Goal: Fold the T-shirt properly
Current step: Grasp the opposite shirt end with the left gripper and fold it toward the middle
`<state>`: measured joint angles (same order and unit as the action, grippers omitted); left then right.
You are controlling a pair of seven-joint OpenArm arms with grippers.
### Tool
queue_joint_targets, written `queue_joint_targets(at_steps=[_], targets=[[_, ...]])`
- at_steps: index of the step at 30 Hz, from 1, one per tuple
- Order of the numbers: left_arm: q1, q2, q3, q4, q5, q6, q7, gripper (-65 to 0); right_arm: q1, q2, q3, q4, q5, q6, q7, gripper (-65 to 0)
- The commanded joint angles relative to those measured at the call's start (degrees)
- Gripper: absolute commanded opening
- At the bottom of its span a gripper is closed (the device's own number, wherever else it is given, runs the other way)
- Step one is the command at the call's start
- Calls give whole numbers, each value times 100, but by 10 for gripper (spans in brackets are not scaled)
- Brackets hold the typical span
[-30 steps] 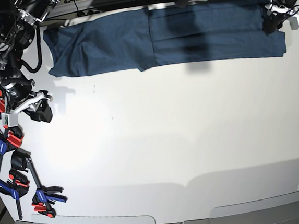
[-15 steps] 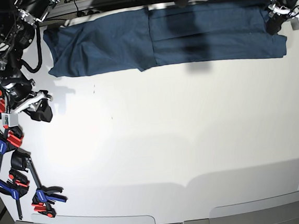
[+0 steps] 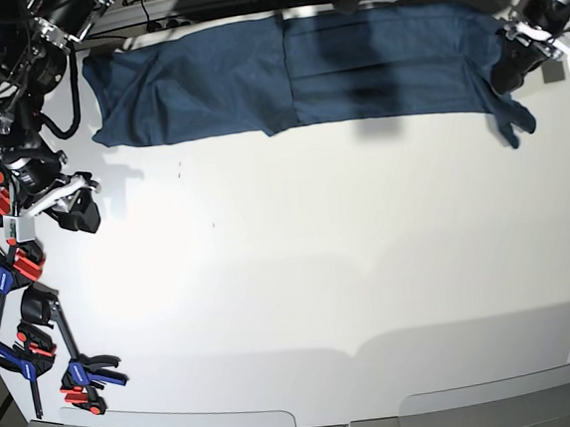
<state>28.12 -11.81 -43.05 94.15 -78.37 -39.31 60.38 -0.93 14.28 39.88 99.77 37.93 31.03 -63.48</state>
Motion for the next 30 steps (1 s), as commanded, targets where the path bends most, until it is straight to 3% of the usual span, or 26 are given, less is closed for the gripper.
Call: queue_joint_targets(at_steps=[1,6,18,30], targets=[[37,-2,15,127,-278,-69,-63,-650,90,111,24,94,120,20,138,-444],[46,280,494,125,-378,-69,-15,-650,90,111,24,94,120,22,140,-444],[44,293,2398,389,-378,-69,9,-650,90,111,24,94,120,22,140,-444],[44,295,2914,2087,-50,-69,151,-650,90,111,24,94,122,22,160,-444]])
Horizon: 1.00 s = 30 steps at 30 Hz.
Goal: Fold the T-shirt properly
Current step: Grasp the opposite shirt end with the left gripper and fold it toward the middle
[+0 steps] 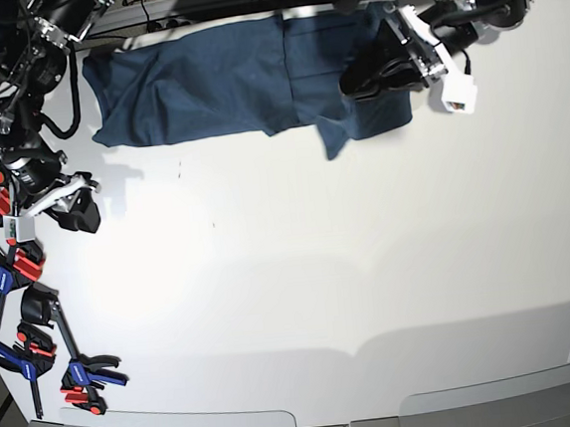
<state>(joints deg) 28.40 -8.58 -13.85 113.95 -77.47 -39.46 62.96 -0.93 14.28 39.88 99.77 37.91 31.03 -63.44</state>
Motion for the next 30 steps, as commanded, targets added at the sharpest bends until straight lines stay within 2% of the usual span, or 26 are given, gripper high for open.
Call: queue_joint_targets(at_steps=[1,8,14,17,18,21,23,30], targets=[[15,-15,26,107,-70,-54,-129,-650,90,111,24,94,125,22,155,-444],[13,118,525,105,212,-54,-247,-650,90,109,24,94,125,20,160,-444],[-15,127,1211,105,1574,-54,-1147,-650,90,109,24,94,127,22,160,-444],[-15,125,1434,105,1932,-54,-1320,-650,90,109,24,94,125,20,160,-444],[-13,125,1488,105,1943,-54,-1300,-634,90,109,24,94,125,20,160,-444],[-13,125,1589,105,1937,-54,-1180,-469,90,109,24,94,125,20,160,-444],[-13,120,1615,105,1937,-54,-1158,-410,90,109,24,94,125,20,160,-444],[-26,120,1615,105,1943,-54,-1303,-395,90,109,24,94,127,22,160,-444]])
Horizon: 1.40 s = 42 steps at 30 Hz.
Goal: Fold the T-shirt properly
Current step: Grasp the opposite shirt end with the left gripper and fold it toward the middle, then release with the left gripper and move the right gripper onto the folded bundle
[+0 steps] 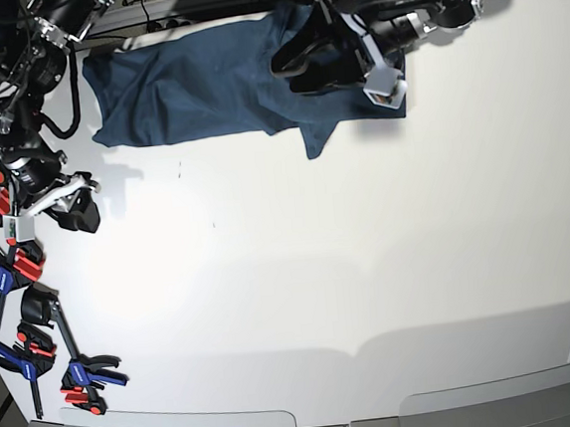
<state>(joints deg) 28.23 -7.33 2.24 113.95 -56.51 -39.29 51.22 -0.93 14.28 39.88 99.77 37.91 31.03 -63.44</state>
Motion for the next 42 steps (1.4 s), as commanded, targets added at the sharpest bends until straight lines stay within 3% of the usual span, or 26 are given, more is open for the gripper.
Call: queue_joint_targets(at_steps=[1,6,9,14,17,22,30,35,42], targets=[[-44,-7,7,105,-142,-71,-142,-395,90,109,24,94,127,22,160,-444],[-293,-15,7,105,492,-71,-166,-395,90,118,24,94,122,22,131,-444],[-348,-17,7,105,914,-71,-177,-395,87,254,24,94,120,31,-164,-437],[-339,-20,7,105,1589,-71,-186,-395,-35,638,24,94,129,153,-293,-319],[-343,-37,7,105,1818,-71,-212,-395,-258,883,24,94,280,151,-439,-316],[-343,-48,7,105,1904,-71,-251,-395,-894,1130,24,94,975,219,-697,-314],[-345,-48,4,105,1904,-71,-251,-395,-1864,1137,24,87,1204,219,-706,-253],[-345,-50,7,105,1904,-71,-293,-395,-1974,1126,22,-177,1263,396,-616,-253],[-365,-52,7,105,1902,-71,-334,-395,-1714,1126,22,-1703,1961,785,-616,-254]])
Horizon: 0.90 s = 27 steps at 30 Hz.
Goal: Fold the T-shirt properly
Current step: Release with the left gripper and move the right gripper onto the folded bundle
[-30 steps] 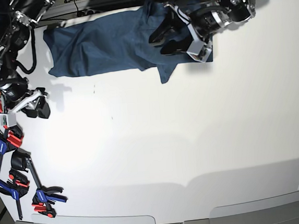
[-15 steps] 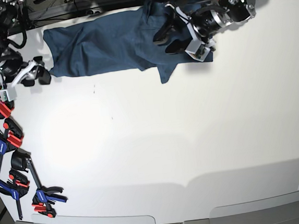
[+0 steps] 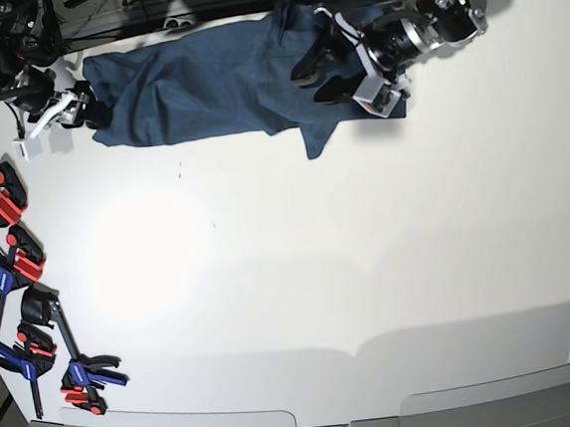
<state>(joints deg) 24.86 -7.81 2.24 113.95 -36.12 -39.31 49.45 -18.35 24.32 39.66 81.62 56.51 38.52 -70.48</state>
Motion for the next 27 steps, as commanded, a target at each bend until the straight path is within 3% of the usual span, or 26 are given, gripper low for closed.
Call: queue_joint_targets(at_steps=[1,6,12,19,22,27], targets=[[-42,-4,7,105,-138,-69,-157,-395,72,122,44,-103,227,81,74,-254],[-74,-28,7,105,-140,-69,-155,-395,310,114,35,-833,415,148,-52,-254],[-92,-81,7,105,-140,-69,-160,-395,328,92,35,-890,424,148,-103,-254],[-107,-81,7,105,-140,-69,-181,-395,328,94,35,-890,1097,148,-527,-272],[-107,-83,7,105,-140,-69,-179,-395,330,94,35,-890,1121,148,-529,-361],[-107,-83,-33,116,-142,-69,-173,-397,367,96,35,-890,1123,148,-522,-626]])
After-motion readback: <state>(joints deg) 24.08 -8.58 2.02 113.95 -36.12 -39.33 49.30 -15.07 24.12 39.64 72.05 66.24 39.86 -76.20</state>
